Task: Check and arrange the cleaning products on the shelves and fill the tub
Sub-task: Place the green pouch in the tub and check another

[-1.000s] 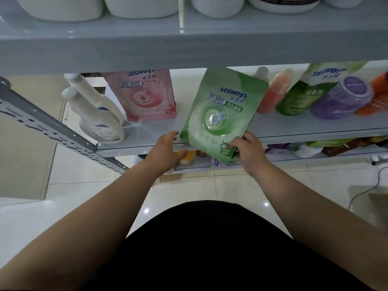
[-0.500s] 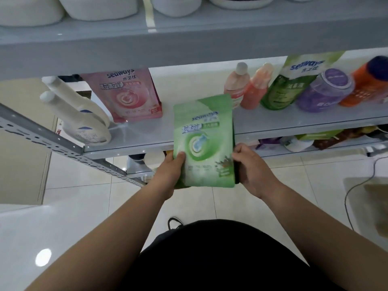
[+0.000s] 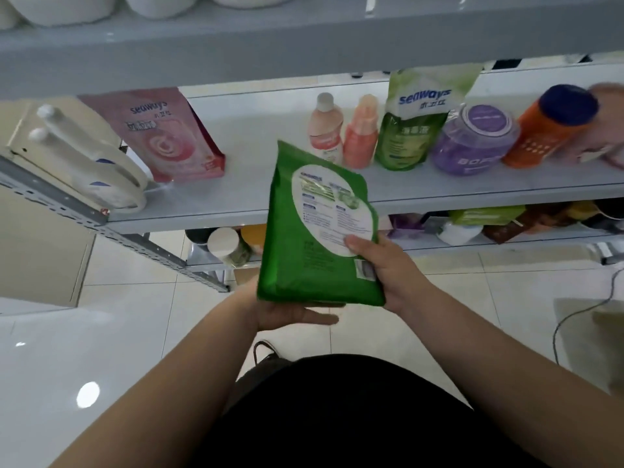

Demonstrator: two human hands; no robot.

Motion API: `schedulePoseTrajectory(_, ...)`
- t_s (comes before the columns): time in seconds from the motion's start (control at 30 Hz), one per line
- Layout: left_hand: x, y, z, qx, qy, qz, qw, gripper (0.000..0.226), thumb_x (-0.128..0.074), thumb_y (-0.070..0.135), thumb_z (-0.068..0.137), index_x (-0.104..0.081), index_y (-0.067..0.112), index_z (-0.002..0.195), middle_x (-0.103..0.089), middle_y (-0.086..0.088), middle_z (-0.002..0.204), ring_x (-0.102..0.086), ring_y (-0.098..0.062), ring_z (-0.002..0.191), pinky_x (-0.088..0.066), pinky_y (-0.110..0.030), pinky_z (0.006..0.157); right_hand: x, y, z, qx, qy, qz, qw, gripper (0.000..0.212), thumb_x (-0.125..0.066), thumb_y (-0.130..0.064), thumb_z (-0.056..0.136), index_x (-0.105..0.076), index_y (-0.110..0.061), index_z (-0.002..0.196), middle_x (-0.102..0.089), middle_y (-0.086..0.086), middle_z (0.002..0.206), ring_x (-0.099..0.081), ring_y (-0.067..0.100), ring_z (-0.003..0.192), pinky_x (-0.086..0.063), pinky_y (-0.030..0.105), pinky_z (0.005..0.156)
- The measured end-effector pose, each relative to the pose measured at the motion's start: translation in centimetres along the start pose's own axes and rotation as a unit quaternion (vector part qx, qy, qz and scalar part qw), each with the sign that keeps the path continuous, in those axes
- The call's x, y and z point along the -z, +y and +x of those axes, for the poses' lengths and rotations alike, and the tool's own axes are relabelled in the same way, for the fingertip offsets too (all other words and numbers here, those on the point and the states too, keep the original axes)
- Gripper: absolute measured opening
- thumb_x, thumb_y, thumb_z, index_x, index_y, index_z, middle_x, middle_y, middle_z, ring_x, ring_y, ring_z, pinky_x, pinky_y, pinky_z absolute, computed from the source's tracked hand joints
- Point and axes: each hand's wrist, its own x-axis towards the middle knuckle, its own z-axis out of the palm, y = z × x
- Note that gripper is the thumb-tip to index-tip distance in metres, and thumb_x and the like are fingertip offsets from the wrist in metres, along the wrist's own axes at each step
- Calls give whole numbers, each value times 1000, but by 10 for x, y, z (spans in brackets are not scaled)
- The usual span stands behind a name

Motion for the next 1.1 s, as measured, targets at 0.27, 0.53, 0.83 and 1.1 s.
schedulePoseTrajectory(0.27, -16, -21, -15, -139, 173, 128, 967, 60, -78, 38, 85, -55, 20, 138, -68, -7, 131, -67, -30, 118, -61, -42, 77, 44, -9, -22, 71, 32, -124, 989, 59, -80, -2, 81, -56, -14, 133, -75, 4, 123, -72, 26, 113, -58, 50, 97)
schedulePoseTrajectory(0.53, -35, -48, -10, -224, 194, 112, 949, 69, -83, 22, 74, -55, 13, 136, -72, -11, 123, -71, -33, 109, -59, -51, 87, 68, -7, -39, 32, -89, -176, 980, 58, -80, -12, 72, -66, -17, 127, -74, 3, 125, -69, 27, 118, -57, 43, 99)
schedulePoseTrajectory(0.83, -55, -35, 5, -249, 282, 104, 920, 36, -59, 22, 102, -55, 14, 136, -68, -7, 126, -71, -26, 107, -62, -44, 78, 65, -14, -43, 46, -32, -146, 988, 45, -74, -29, 81, -67, -25, 125, -72, -1, 129, -70, 19, 115, -56, 42, 101)
schedulePoseTrajectory(1.1, -79, -49, 17, -67, 139, -141, 978, 23, -51, 27, 100, -65, 11, 108, -69, -6, 81, -65, -17, 56, -51, -20, 38, 75, -1, -36, 31, -96, -70, 992, 89, -90, -56, 67, -58, -22, 141, -64, 11, 137, -56, 32, 133, -32, 63, 116)
